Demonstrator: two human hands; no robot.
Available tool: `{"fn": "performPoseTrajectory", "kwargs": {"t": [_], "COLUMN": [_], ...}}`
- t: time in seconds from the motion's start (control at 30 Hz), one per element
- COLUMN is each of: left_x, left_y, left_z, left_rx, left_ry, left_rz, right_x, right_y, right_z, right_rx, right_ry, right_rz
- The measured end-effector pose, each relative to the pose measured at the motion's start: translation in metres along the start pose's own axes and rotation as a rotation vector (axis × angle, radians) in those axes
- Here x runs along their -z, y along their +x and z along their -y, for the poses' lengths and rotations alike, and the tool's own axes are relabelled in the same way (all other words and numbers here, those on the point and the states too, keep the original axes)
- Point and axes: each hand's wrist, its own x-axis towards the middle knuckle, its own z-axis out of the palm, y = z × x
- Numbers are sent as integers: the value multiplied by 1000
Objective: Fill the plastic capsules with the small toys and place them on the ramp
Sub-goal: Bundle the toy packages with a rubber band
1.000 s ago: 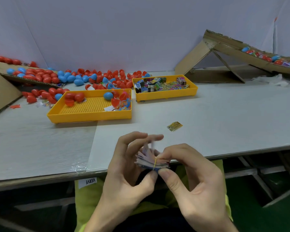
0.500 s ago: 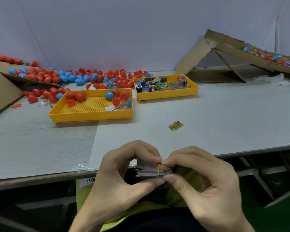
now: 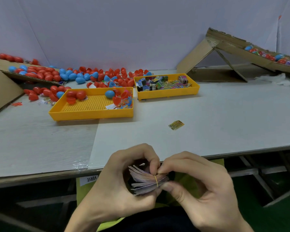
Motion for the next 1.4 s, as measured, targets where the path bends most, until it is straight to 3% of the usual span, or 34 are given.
{"fn": "performPoseTrajectory", "kwargs": {"t": [0.3,0.6,1.07,1.4], "left_x": [2,-1,-7,-12], "left_y": [-1,-3,-3,0], "left_z": [4,3,11,3], "left_rx": [-18,64,72,38], "left_ry": [158,52,128,190], "left_rz": [27,5,-77,-131], "right_x": [-2,-2,2,7], "right_y": [-3,-5,4,10], "right_z": [-5,-8,-10,-12], "right_rx": [10,-30,-87,-228], "right_ry": [24,57,28,133], "right_rz": [41,46,115,140]}}
